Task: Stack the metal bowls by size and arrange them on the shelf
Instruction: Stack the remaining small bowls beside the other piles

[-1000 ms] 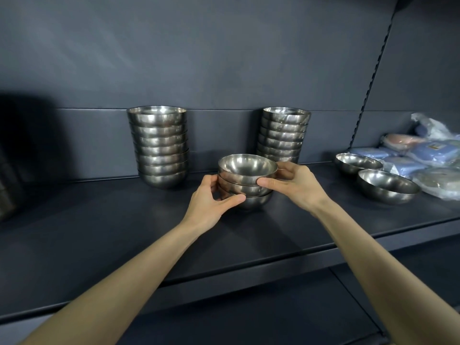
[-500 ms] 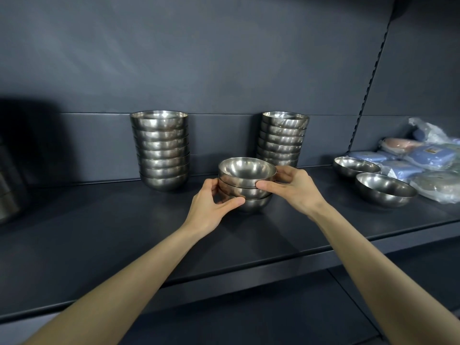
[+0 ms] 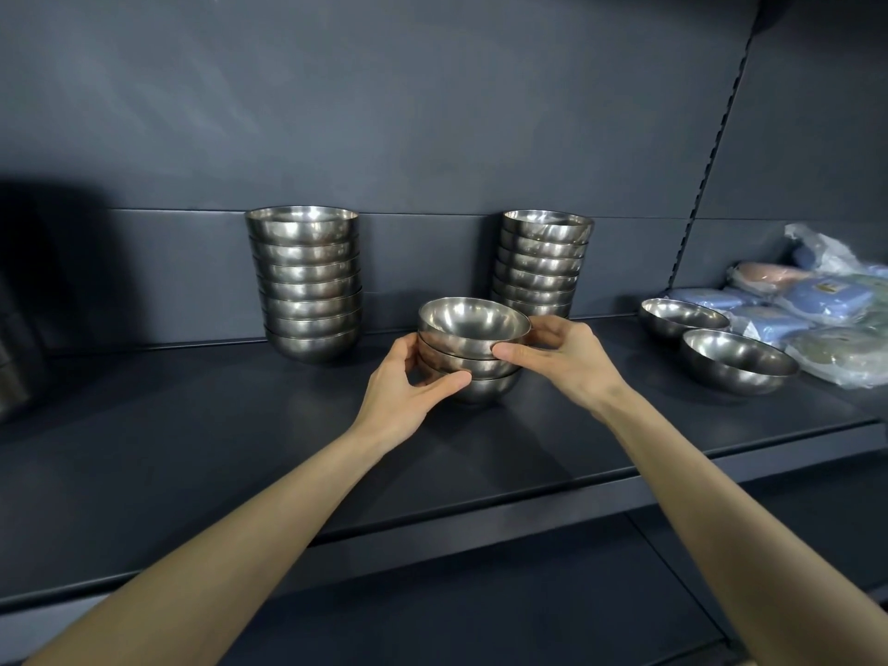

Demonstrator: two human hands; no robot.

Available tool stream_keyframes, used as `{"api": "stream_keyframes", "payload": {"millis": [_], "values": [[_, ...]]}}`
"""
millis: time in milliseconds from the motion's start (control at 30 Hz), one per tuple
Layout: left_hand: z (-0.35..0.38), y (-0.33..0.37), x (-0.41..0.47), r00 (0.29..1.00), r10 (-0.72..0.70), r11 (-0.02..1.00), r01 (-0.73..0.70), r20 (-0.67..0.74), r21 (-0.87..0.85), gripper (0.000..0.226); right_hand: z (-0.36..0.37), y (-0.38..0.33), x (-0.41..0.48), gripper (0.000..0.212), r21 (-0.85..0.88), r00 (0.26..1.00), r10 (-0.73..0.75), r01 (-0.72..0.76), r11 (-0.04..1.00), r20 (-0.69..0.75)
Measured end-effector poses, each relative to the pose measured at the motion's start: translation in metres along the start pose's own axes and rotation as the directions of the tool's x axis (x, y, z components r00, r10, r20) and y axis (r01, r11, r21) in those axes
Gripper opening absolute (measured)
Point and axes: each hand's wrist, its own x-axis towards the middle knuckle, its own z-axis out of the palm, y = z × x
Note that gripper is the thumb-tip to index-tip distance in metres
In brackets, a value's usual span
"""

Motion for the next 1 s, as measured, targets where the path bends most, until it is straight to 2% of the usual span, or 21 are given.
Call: {"api": "stream_keyframes", "payload": {"millis": [433,733,900,1000], "values": [[0.000,-0.001,0.000,1.000,-0.004,1.000,0.005,0.013,-0.007,0.065,0.000,0.001,0.002,0.035,-0.012,1.000,-0.001,0.001,1.000,-0.019],[-0.005,-0.001,0.001,0.998,-0.057,0.998,0.058,0.039,-0.033,0.072,-0.001,0.008,-0.002,0.075,-0.027,0.999,0.042,-0.043,0.999,-0.032],[-0.009,-0.006,0.003,0.994,-0.084,0.996,0.085,0.076,-0.012,0.081,0.003,0.012,-0.007,0.060,-0.002,0.999,0.050,-0.050,0.999,-0.016],[-0.007,-0.004,0.003,0.994,-0.069,0.997,0.071,0.079,-0.011,0.072,0.005,0.014,-0.007,0.062,0.000,0.998,0.038,-0.038,0.999,-0.044]]}}
